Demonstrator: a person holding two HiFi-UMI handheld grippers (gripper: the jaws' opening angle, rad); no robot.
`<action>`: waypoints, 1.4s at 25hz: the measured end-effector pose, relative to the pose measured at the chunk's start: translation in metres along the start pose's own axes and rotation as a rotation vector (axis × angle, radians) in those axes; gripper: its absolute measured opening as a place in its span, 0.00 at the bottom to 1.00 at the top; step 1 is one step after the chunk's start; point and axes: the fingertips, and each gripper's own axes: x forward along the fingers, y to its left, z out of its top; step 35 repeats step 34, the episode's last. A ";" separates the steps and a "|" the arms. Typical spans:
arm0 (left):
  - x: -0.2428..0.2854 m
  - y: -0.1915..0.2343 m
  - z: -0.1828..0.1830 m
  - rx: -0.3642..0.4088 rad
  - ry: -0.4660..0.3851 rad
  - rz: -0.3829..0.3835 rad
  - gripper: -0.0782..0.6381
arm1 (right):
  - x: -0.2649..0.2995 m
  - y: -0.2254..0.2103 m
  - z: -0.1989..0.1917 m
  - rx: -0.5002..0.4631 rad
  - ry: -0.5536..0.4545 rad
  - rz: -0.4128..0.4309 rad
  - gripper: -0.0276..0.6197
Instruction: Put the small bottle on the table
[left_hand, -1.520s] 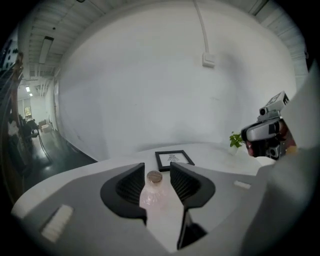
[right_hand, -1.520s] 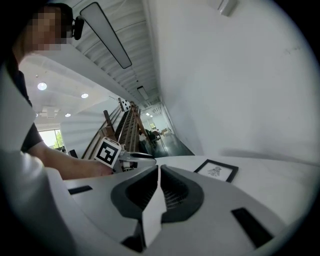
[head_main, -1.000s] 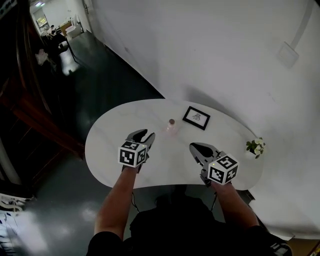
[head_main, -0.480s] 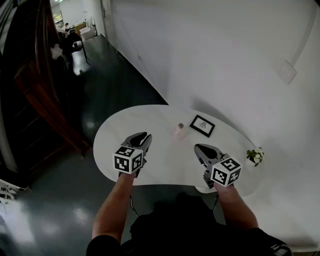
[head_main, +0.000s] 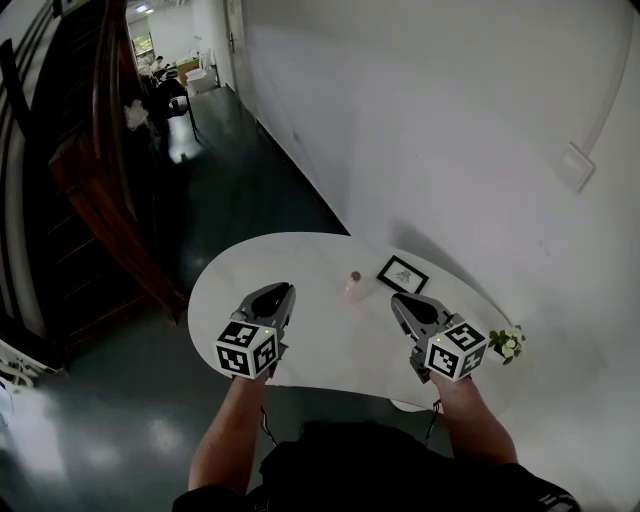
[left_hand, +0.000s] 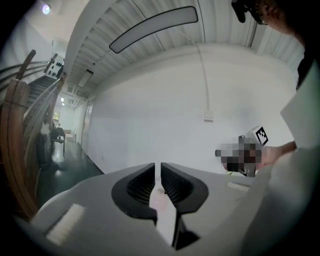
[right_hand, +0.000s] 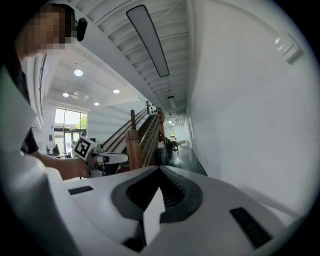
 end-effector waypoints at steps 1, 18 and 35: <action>0.001 -0.005 0.005 0.003 -0.015 0.011 0.17 | -0.005 -0.005 0.003 0.011 -0.006 0.004 0.06; 0.012 -0.036 0.004 0.038 0.019 0.091 0.15 | -0.028 -0.022 0.009 0.009 -0.041 0.082 0.06; 0.008 -0.020 0.004 0.015 0.014 0.108 0.14 | -0.018 -0.007 0.014 -0.020 -0.035 0.103 0.06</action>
